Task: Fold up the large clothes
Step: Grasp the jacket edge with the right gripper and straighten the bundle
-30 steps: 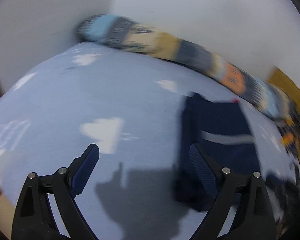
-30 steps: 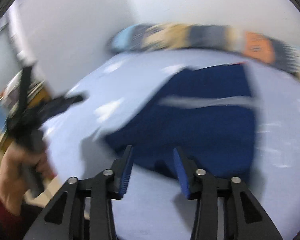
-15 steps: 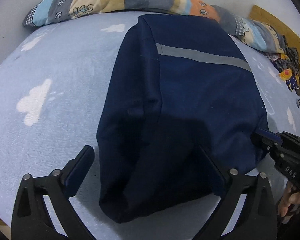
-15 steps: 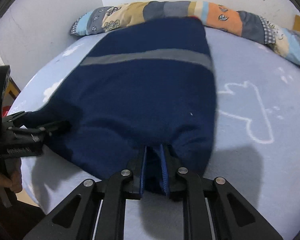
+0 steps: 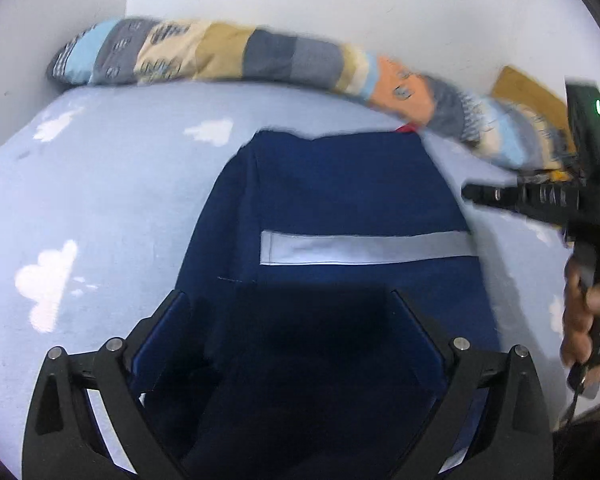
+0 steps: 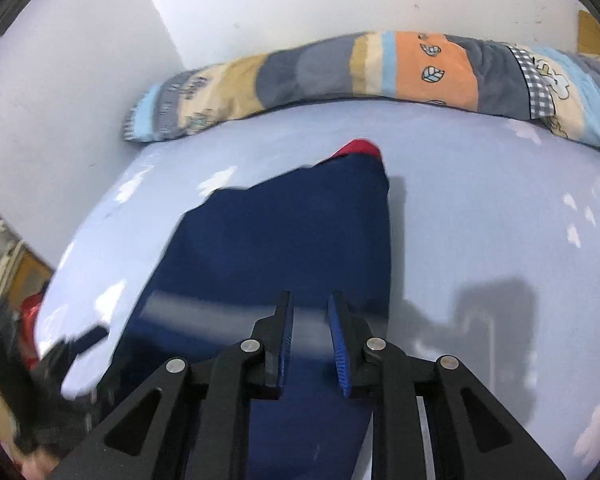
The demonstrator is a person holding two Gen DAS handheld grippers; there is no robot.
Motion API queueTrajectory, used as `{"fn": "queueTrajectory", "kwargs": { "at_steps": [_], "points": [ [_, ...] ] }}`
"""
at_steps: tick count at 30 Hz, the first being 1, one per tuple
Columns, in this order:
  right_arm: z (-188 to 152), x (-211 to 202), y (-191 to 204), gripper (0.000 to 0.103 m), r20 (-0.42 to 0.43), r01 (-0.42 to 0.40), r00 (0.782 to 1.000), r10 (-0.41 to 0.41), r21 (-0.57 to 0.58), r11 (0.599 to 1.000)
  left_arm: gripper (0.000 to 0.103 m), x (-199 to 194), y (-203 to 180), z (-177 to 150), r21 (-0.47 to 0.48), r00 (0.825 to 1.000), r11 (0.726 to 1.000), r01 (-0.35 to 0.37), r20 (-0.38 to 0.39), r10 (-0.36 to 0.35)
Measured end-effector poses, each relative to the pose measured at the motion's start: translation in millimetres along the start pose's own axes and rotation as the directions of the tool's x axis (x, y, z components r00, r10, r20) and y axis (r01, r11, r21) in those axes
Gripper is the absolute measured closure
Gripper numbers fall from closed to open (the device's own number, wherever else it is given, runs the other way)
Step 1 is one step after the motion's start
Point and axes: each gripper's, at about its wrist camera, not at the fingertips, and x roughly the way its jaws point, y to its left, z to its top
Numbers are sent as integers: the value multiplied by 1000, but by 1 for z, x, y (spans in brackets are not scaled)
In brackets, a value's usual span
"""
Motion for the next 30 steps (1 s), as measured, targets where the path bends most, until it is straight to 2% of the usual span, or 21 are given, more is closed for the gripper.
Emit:
{"fn": "queueTrajectory", "kwargs": {
  "at_steps": [1,3,5,7,9,13,16,19,23,24,26,30],
  "points": [
    [10,14,0,80,-13,4,1000,-4,3,1000,4,14,1,0,1,998,999,-49,-49,49],
    [19,42,-4,79,-65,39,997,-39,-1,999,2,34,6,-2,-4,991,997,-78,-107,77],
    [23,68,-6,78,-91,74,993,-76,-27,997,2,40,10,0,-34,990,995,-94,-113,90],
    [18,95,-12,76,-157,91,983,-94,-26,996,2,43,10,3,-29,988,994,-101,-121,97],
    [10,106,-13,75,-161,106,980,-115,-63,992,1,45,10,5,-28,986,994,-106,-129,102],
    [11,97,-13,75,-162,125,977,-136,-74,989,1,38,13,6,-42,988,994,-105,-122,100],
    [5,61,-1,73,-118,132,982,-145,-109,985,1,28,13,7,-31,990,995,-100,-102,96],
    [-23,28,15,72,-136,134,978,-155,-155,979,1,21,13,-3,3,988,992,-125,-94,125],
    [-76,-6,25,71,-154,97,980,-124,-172,980,1,22,15,-13,30,985,990,-141,-93,143],
    [-90,-9,24,70,-156,95,980,-120,-162,982,1,22,14,-15,30,985,989,-142,-91,144],
    [-99,-7,27,70,-128,122,981,-146,-182,976,1,22,15,-17,30,985,989,-145,-88,147],
    [-101,4,24,65,-138,110,981,-139,-199,974,0,23,11,-18,51,983,986,-161,-84,165]
  ]
}}
